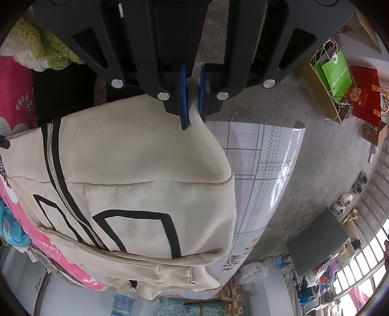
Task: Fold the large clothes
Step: 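Lift the jacket hem with both tools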
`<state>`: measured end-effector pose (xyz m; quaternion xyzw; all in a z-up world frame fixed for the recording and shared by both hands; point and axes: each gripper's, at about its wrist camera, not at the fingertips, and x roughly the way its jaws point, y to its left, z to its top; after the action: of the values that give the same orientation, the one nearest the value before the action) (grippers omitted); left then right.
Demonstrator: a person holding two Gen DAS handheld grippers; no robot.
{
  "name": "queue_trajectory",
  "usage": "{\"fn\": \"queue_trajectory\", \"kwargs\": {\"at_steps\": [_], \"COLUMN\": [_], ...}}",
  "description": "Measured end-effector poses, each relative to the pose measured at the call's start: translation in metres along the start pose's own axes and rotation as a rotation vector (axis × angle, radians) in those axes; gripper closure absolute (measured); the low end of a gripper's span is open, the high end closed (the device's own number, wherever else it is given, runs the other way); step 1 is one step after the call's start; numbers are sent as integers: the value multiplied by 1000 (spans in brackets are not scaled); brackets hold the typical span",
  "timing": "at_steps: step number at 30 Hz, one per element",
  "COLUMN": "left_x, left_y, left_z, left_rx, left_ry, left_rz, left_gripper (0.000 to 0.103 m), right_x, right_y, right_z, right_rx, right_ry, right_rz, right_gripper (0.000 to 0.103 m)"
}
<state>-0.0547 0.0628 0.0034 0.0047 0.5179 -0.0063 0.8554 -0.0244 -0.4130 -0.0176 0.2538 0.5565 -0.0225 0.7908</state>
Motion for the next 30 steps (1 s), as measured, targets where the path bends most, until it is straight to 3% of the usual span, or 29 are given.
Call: {"fn": "queue_trajectory", "kwargs": {"at_steps": [7, 18, 30], "left_x": [-9, -46, -64], "left_y": [1, 7, 17], "left_z": [-3, -8, -18], "left_rx": [13, 12, 4], "left_ry": [-38, -127, -104], "left_rz": [-10, -37, -69], "left_gripper": [98, 99, 99], "right_x": [-14, -38, -49], "right_y": [15, 19, 8], "right_z": [-9, -21, -29], "right_rx": [-76, -127, -102], "right_ry": [-40, -100, -87], "right_rz": [-56, -25, 39], "right_gripper": [97, 98, 98]}}
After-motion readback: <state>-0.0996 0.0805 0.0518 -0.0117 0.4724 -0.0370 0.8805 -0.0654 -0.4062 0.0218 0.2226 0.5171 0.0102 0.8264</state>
